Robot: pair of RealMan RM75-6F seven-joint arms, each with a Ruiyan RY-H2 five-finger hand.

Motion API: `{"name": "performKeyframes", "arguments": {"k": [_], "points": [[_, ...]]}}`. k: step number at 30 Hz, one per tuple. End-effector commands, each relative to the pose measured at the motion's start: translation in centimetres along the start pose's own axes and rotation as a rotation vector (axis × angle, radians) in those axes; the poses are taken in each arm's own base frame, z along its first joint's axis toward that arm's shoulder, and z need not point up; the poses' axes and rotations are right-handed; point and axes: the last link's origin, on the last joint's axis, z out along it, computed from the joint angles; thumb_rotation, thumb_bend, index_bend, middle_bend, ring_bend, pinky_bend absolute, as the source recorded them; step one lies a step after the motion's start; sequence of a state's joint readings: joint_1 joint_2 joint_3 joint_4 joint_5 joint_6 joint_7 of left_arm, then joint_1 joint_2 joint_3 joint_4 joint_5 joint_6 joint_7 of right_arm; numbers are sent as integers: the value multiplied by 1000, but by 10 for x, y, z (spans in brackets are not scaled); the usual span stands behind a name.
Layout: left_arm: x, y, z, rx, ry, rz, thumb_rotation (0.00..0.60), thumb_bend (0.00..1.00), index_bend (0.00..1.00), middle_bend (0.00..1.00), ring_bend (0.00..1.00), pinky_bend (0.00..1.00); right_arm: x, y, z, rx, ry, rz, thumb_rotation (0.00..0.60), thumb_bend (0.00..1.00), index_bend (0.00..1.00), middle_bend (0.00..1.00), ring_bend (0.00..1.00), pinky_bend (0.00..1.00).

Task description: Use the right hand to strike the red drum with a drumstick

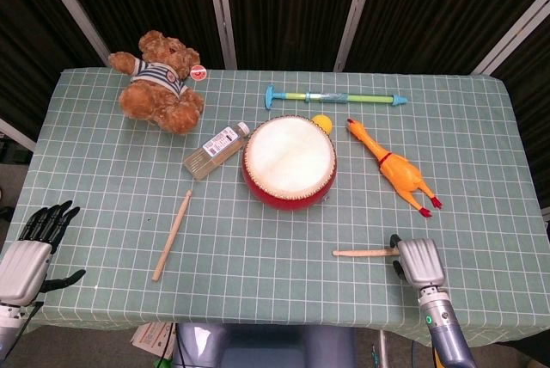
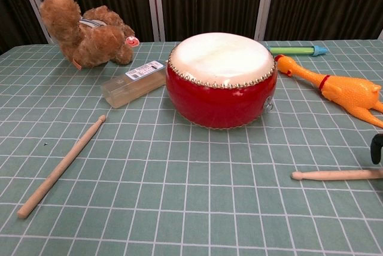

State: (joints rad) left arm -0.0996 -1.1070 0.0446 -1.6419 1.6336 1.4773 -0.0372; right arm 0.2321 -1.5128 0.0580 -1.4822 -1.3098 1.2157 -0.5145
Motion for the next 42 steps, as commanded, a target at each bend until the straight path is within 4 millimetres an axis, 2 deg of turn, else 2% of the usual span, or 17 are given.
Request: {"name": "performKeyframes", "arguments": {"k": [1,16,19,23,27,30,42], "points": [[0,0,0,0,-2,0,600,6,0,0,0,0,2,-1,5,-6,11,7,600,357,443,1000,1000,931],[0,0,0,7,-7,-8,600,6,0,0,0,0,-11,7,18,-67,-63,-51,600,357,471,1000,1000,931],[0,0,0,9,-6,-9,600,6,0,0,0,0,-13,10,18,-82,-70,-44,600,392,502,1000,1000,931],[0,0,0,9,-7,-9,600,7,0,0,0,0,-16,12,16,-85,-76,-47,600,502,627,1000,1000,931],[0,0,0,8,-8,-9,600,7,0,0,0,0,-17,14,15,-89,-73,-45,600,565,829,1000,1000,931],[0,0,0,12,-8,-13,600,8,0,0,0,0,-8,12,15,-77,-47,-21,600,574,877,1000,1000,931],[0,1,0,11,-5,-13,600,8,0,0,0,0,35,3,13,-22,66,45,600,612,931,1000,1000,931]]}}
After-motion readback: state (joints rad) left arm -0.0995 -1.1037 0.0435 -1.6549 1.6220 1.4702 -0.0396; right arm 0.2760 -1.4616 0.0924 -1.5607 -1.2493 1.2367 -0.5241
